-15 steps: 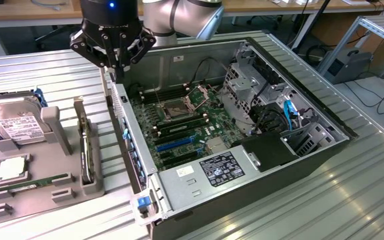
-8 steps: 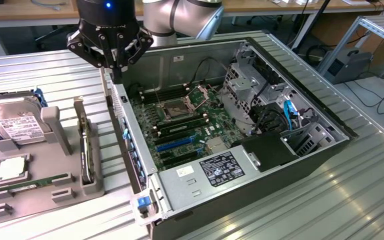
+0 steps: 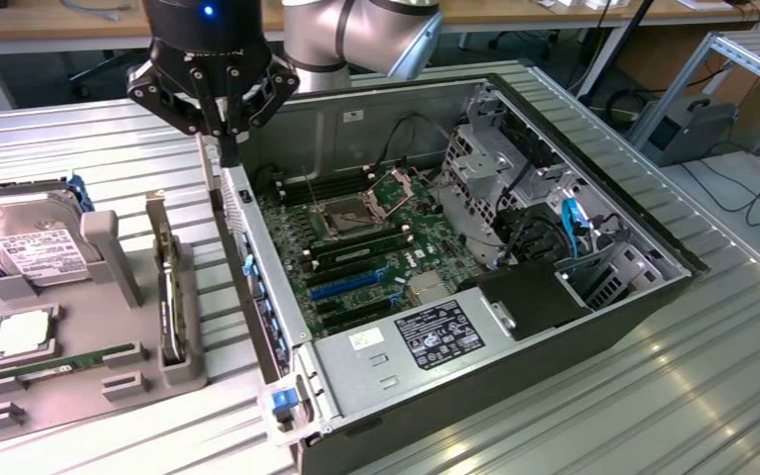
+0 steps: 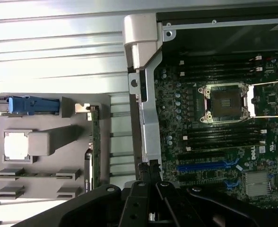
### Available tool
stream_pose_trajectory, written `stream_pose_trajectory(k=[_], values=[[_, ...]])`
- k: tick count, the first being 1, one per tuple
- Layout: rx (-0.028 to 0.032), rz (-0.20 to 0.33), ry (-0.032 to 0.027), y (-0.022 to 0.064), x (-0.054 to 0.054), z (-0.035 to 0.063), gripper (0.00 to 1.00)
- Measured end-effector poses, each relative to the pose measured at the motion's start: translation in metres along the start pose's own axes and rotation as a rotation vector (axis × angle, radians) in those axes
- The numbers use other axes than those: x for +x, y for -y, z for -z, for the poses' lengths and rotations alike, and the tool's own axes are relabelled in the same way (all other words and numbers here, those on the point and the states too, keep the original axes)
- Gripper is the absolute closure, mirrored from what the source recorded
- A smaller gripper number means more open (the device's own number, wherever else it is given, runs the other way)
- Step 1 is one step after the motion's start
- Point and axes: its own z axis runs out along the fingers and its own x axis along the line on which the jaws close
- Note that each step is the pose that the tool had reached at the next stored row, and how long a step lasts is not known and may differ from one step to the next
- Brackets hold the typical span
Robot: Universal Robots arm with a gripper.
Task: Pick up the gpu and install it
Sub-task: 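Reach for the gpu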
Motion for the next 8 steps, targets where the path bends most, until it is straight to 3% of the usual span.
stream_pose_trajectory(k=[8], values=[[0.0,0.0,0.0,0.0003,0.0043,0.0,0.89]])
